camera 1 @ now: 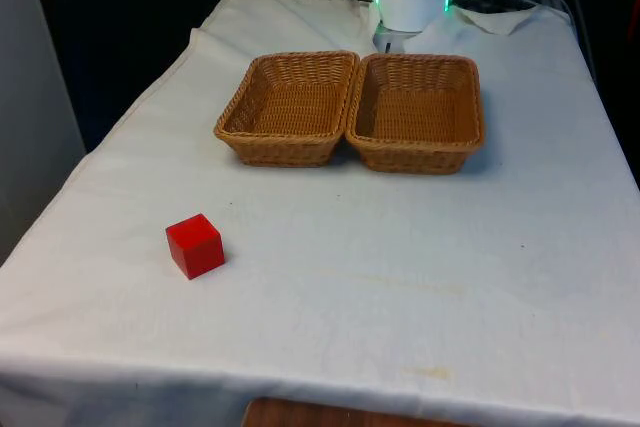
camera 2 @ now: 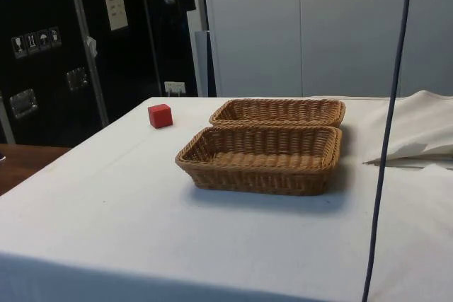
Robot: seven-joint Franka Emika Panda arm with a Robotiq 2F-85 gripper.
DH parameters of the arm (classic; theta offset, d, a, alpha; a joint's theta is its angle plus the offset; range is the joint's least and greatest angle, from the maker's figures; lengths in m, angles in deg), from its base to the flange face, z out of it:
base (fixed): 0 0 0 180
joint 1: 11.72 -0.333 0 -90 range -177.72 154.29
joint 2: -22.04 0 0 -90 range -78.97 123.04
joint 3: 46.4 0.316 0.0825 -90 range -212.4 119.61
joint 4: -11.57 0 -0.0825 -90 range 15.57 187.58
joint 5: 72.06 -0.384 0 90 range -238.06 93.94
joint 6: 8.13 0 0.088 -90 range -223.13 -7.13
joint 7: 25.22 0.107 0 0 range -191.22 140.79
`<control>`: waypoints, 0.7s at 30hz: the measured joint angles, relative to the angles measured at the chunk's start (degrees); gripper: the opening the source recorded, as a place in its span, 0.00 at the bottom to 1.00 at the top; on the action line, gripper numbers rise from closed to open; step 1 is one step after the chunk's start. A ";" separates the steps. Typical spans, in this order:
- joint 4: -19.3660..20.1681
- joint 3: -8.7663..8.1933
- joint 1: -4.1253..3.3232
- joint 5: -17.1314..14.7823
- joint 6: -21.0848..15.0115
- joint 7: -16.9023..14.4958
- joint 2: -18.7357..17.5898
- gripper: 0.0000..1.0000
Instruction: Pick up the red cube and place it into the right basket.
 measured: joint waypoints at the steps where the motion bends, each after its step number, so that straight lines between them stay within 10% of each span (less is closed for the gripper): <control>1: 0.00 -0.06 0.00 0.00 -0.34 -0.34 -0.23 1.00; 21: -0.17 -0.06 0.17 0.00 -8.42 -7.10 -6.13 1.00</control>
